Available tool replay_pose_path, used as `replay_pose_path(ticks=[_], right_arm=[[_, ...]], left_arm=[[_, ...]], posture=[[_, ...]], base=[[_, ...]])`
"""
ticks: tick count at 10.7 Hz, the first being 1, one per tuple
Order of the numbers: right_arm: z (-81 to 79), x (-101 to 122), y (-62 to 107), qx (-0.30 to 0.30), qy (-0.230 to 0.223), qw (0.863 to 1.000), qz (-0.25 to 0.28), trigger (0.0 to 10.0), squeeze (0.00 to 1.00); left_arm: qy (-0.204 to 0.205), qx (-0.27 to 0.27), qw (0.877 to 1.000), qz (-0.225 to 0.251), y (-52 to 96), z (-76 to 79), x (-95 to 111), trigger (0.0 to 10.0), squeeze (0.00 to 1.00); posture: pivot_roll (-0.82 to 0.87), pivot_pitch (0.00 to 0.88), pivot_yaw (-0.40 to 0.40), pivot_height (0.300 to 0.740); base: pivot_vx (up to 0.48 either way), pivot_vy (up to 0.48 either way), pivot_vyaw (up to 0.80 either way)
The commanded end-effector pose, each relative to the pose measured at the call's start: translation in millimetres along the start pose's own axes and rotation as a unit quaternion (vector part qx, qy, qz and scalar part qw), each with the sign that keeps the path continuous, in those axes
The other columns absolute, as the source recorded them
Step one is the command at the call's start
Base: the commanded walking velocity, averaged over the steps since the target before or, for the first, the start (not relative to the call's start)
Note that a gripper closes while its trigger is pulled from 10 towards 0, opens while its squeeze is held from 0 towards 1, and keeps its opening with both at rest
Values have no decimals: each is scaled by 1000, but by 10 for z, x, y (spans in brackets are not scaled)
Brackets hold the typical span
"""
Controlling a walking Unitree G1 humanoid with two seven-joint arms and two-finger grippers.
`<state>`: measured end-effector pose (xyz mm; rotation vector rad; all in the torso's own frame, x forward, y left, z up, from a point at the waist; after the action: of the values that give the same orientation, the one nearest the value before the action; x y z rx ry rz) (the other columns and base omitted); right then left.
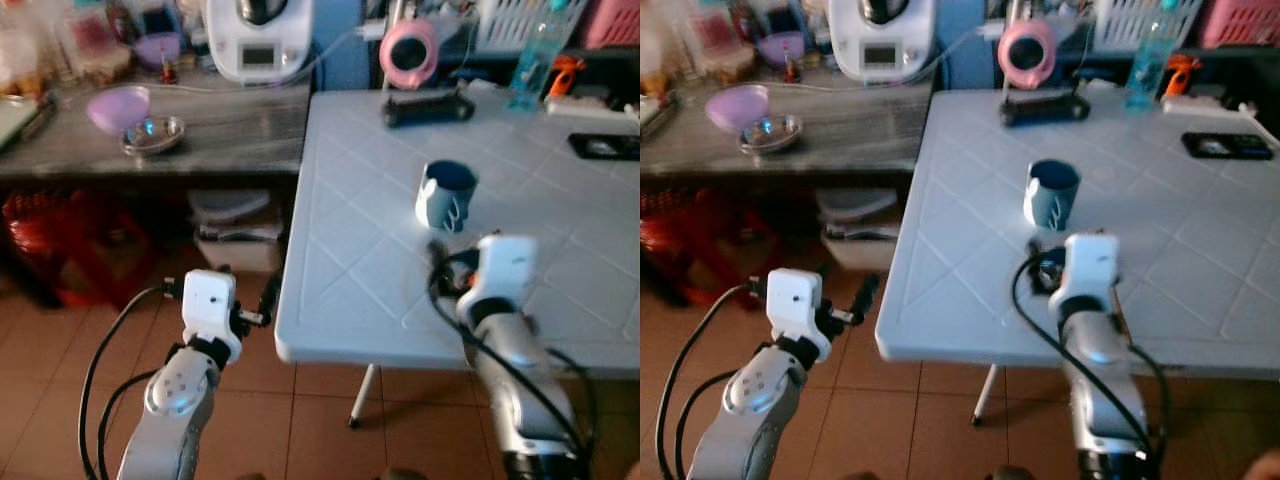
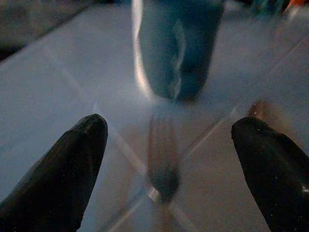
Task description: Setting the table
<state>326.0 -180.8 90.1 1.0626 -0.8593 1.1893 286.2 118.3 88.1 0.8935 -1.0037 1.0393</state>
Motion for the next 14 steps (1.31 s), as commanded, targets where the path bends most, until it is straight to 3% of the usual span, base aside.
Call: replay_pose_path(ticks=[1, 3, 5, 6, 7, 10, 14], right_arm=[[-70, -65, -20, 12, 9, 1000, -21, 10000, 0], [-129, -176, -18, 26, 12, 998, -49, 10000, 0], [-84, -379, 55, 20, 26, 995, -91, 10000, 0], [-49, -414, 70, 16, 25, 995, -98, 9451, 0], [5, -453, 76, 13, 31, 994, -106, 0, 0], [83, -626, 157, 17, 0, 989, -145, 0, 0], [26, -796, 274, 42, -24, 988, -149, 0, 0]], left_arm=[[-8, 14, 1000, -1, 18, -79, 18, 10000, 0], [-8, 15, 1000, -1, 25, -71, 19, 10000, 0], [-8, 17, 1000, -2, 35, -73, 17, 10000, 0], [-8, 17, 1000, -4, 39, -76, 12, 10000, 0], [-6, 16, 1000, -7, 42, -74, 0, 10000, 0], [-12, 19, 1000, -11, 55, -97, -4, 10000, 0], [-20, 29, 999, -13, 82, -151, 11, 10000, 0]], posture=[[-32, 17, 67, 740], [-28, 27, 63, 740], [-28, 37, 61, 740], [-32, 42, 65, 740], [-35, 46, 66, 740], [-34, 63, 67, 740], [-28, 74, 75, 740]], base=[[0, 0, 0], [0, 0, 0], [0, 0, 0], [0, 0, 0], [0, 0, 0], [0, 0, 0], [0, 0, 0]])
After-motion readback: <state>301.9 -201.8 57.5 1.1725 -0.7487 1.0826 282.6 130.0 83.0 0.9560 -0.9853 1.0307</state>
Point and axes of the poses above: a point about 5 cm out from each wrist's last joint towards the gripper, its own y axis pointing back from the gripper into the wrist, its own x axis along the axis of the wrist's last joint, z = x × y, the point moved 6 cm from there along -y, pointing out of the wrist towards the gripper, and after that the axes turned 15 degrees about y, right-handed, at the moved point
